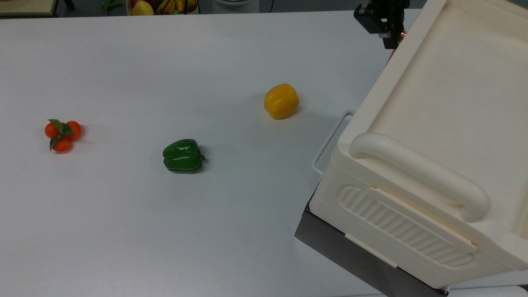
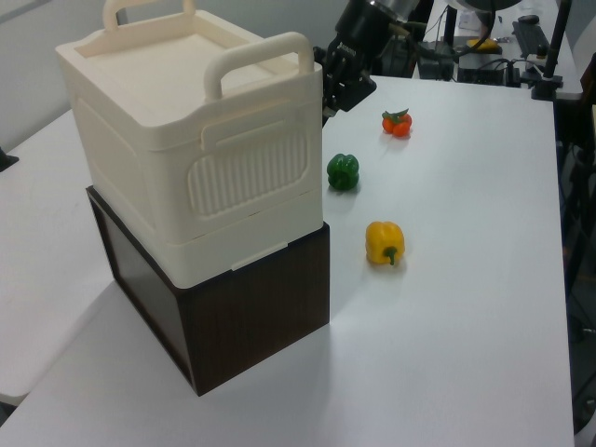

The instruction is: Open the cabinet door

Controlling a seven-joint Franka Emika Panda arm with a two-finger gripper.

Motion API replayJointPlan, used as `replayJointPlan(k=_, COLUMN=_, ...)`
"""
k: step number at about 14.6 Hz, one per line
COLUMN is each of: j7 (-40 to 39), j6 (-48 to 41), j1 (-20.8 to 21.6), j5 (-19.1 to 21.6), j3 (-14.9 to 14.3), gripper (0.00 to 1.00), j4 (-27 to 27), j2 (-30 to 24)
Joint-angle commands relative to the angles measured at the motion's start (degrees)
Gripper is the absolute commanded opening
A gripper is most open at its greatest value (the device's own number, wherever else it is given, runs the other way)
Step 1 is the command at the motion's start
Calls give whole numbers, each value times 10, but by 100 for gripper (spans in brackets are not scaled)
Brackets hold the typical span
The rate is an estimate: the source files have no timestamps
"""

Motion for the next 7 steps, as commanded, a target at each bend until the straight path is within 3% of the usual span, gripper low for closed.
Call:
replayJointPlan(k=1, j7=-11, j6=26, j1=-1, j5=-11, j3=4, gripper=24, j4=-7, j2=0)
replayJointPlan(k=2, j7=-11, j6=28, j1=3, j5=-11, j3=4, gripper=23, j4=-7, j2=1)
replayJointPlan(k=5, j7=-11, j6=34, j1=6, j5=-27, j3=4, gripper=1, j4=-12, j2=4)
replayJointPlan(k=7, j7=-11, j6=33, j1=6, j5=-27, j3=4, gripper=0, j4=-15, j2=3)
